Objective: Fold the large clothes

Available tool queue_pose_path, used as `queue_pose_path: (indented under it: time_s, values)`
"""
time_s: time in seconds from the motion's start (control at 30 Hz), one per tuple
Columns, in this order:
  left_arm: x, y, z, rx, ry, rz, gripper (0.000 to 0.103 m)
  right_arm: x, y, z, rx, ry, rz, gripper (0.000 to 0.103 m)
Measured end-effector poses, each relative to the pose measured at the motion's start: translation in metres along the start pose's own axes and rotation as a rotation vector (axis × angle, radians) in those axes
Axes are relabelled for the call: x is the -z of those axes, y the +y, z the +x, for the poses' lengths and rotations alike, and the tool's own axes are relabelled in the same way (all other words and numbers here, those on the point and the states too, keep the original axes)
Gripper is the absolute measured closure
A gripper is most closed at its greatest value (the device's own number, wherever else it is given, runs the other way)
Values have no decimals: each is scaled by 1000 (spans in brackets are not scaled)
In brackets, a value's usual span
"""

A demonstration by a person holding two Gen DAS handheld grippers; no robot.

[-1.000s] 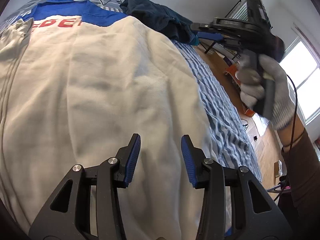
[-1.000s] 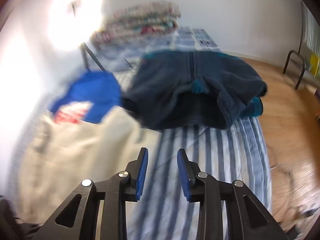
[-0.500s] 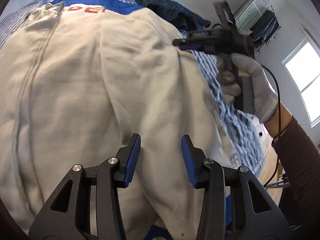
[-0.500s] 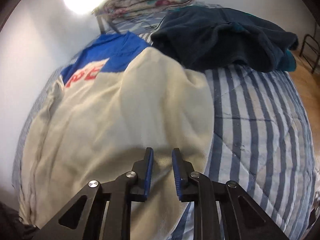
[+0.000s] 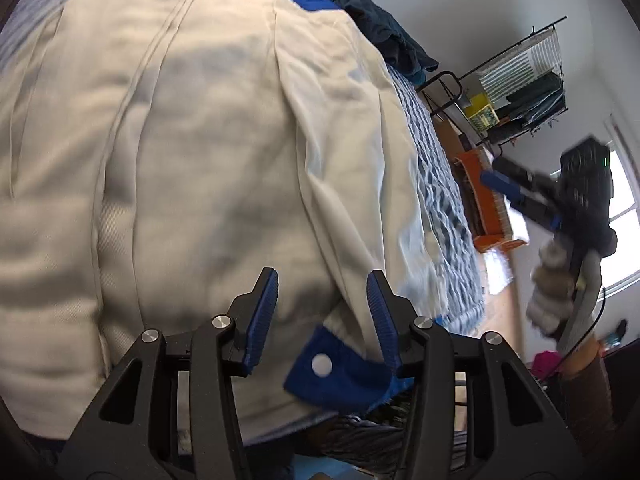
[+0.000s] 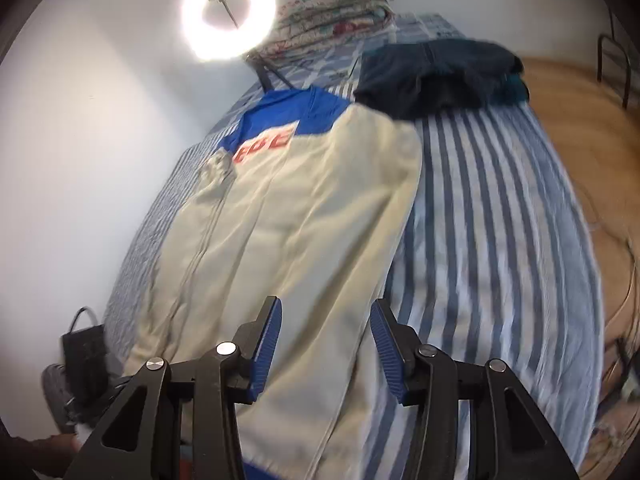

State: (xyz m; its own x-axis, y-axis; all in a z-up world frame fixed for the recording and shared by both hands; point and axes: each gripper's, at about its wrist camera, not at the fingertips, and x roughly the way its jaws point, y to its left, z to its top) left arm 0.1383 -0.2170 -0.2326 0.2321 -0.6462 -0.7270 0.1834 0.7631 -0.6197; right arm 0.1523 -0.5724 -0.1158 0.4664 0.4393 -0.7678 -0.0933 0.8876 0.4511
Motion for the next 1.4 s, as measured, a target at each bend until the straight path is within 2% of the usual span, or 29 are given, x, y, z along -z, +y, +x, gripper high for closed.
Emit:
queue_pose_path:
  time_s: [0.1,0.2,0.3,0.37,0.47,0.57,0.63,0.7,0.73,0.83,0.9,0.93,1.03,1.1,1.13,1.2,1.23,1.3,1.33,1.4]
  values:
    - [7,10,-2,78,21,-68,56,38,-1,6,-5,63,41,52]
    - [7,10,-4,100,34,-92,56,74,-6,17,20,113,73,52]
    - [8,4,-1,108,81,-90,56,97,-10,28,2,138,119,52]
    - [11,-5,-1,116,98,-69,56,104,-9,32,5,146,109,52]
    - [16,-17,7,65,127,-23,56,103,-9,39,17,158,90,52]
    - [19,-27,22,50,160,16,57,105,-13,44,2,156,108,52]
    - [22,-31,29,69,169,17,93,105,-13,45,-11,152,113,52]
    - [21,-30,33,141,175,-33,93,107,-11,46,-37,157,102,78]
    - [21,-30,32,199,173,-60,94,106,-10,49,-42,163,107,96]
    - [20,-25,21,438,149,-177,94,103,-5,39,-16,140,99,102]
    - [20,-24,15,505,111,-187,94,99,1,18,-3,94,64,103]
    - [20,-23,17,482,111,-176,94,97,1,4,-4,63,62,103]
    - [27,-23,39,345,169,-110,94,98,-1,-15,45,28,32,103]
    - [31,-28,47,270,168,-55,94,101,-6,-6,68,50,35,103]
    - [32,-30,49,259,166,-47,94,101,-7,0,83,58,40,103]
    - [31,-28,51,281,175,-75,94,101,-12,14,118,84,45,103]
    - [30,-23,49,336,184,-130,94,100,-15,15,103,82,60,103]
    - [23,-15,40,446,172,-212,94,95,-21,4,-18,43,128,103]
    - [20,-16,34,448,157,-200,94,94,-20,-2,-56,19,130,103]
    - [16,-23,29,365,132,-116,94,90,-26,-15,-80,-14,131,102]
